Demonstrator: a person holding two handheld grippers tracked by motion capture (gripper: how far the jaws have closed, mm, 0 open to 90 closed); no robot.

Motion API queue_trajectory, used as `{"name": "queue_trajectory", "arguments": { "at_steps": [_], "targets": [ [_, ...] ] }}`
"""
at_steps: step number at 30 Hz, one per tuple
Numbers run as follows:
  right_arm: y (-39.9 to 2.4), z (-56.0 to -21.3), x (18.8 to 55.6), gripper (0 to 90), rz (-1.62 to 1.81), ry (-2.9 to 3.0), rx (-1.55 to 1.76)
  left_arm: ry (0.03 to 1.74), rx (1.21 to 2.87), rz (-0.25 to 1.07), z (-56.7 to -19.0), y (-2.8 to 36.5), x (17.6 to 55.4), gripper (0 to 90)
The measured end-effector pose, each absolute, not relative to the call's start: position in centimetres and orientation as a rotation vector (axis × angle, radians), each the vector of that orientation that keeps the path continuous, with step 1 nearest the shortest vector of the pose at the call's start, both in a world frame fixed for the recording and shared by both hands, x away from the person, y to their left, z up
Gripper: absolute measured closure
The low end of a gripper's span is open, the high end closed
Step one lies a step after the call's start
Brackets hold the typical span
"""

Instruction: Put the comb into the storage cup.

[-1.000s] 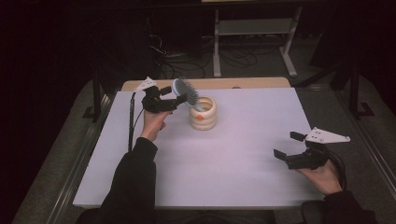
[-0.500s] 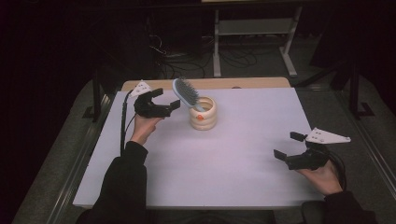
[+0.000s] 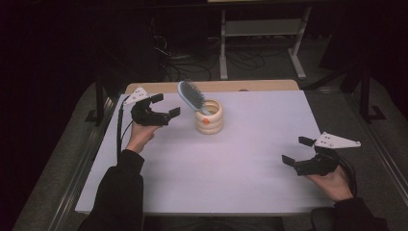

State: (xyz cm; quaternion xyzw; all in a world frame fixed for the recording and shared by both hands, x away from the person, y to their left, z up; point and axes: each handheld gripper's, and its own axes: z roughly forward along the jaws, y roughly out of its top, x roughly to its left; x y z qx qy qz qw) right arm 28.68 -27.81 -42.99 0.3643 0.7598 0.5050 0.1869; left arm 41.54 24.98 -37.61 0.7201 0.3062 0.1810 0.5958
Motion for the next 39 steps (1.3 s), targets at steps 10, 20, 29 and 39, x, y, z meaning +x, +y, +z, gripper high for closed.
{"name": "queue_trajectory", "arguments": {
  "at_steps": [10,20,29,39],
  "targets": [
    [-27.8,-43.0,28.6,0.0,1.415,2.142,1.026,0.724,1.682,0.435,-38.0,26.5,40.6,0.0],
    [-27.8,-43.0,28.6,0.0,1.410,2.142,1.022,0.736,1.684,0.443,-38.3,28.0,39.5,0.0],
    [-27.7,-43.0,28.6,0.0,1.409,2.143,1.021,0.742,1.706,0.442,-38.9,28.9,38.5,0.0],
    [-27.8,-43.0,28.5,0.0,1.411,2.142,1.019,0.748,1.709,0.447,-39.1,30.1,37.1,0.0]
  ]
}}
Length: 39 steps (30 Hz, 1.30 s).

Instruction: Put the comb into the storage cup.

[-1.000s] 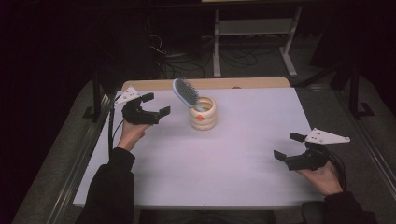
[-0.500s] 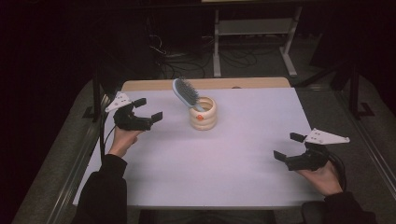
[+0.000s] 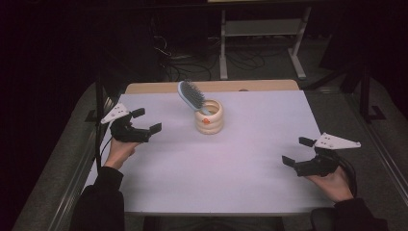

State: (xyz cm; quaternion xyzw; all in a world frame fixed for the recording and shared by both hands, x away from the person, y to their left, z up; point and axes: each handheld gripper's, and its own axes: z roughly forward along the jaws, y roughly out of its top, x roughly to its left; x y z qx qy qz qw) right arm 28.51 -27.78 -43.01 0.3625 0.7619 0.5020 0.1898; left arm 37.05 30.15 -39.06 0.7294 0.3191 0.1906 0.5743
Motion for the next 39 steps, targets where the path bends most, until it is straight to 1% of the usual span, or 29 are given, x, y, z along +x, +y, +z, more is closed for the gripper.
{"name": "queue_trajectory", "arguments": {
  "at_steps": [13,25,28,39],
  "targets": [
    [-27.9,-43.0,28.5,0.0,1.410,2.138,1.024,0.760,1.716,0.463,-39.8,31.6,35.0,0.0],
    [-28.0,-43.1,28.4,0.0,1.406,2.140,1.029,0.786,1.685,0.482,-40.7,33.8,33.2,0.0],
    [-28.0,-43.1,28.4,0.0,1.406,2.140,1.028,0.795,1.669,0.521,-41.0,34.3,32.5,0.0],
    [-27.9,-43.1,28.4,0.0,1.407,2.140,1.030,0.815,1.606,0.568,-42.3,37.2,30.3,0.0]
  ]
}}
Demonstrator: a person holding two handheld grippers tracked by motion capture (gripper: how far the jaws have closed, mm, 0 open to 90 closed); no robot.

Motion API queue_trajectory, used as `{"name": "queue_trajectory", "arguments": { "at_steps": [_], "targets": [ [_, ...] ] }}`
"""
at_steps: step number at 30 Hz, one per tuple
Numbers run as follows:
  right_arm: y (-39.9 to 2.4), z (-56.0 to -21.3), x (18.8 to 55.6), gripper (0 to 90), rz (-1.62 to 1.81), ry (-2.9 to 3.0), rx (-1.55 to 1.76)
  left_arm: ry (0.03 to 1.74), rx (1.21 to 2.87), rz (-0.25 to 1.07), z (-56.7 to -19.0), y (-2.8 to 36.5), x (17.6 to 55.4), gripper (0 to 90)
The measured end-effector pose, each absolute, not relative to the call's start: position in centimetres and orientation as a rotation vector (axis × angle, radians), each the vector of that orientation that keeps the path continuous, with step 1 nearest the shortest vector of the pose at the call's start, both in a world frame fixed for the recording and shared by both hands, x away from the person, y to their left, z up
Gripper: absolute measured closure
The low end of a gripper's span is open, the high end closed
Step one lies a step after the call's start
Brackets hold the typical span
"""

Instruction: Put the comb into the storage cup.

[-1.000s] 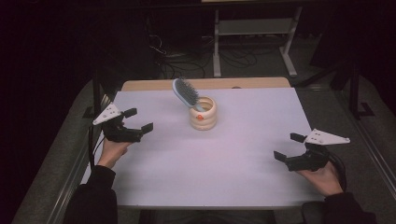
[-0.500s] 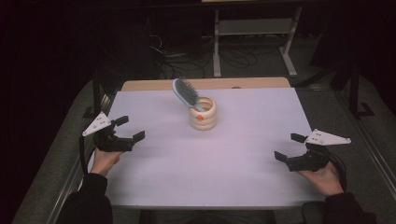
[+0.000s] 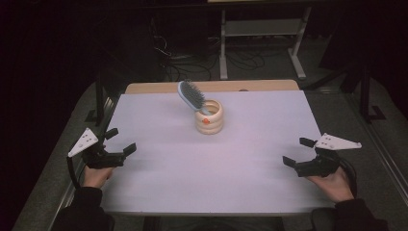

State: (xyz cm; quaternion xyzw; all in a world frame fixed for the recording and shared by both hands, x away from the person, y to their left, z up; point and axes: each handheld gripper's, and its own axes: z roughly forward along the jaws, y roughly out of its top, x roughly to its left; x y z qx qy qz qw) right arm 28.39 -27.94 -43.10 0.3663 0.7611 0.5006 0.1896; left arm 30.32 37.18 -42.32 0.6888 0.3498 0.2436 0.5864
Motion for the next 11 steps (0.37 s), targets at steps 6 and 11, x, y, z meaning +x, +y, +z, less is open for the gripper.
{"name": "queue_trajectory", "arguments": {
  "at_steps": [6,11],
  "targets": [
    [-27.9,-43.1,28.4,0.0,1.411,2.140,1.034,0.834,1.616,0.562,-43.3,38.2,29.6,0.0],
    [-28.1,-43.0,28.3,0.0,1.427,2.125,1.039,0.863,1.625,0.569,-43.9,39.0,29.3,0.0]
  ]
}}
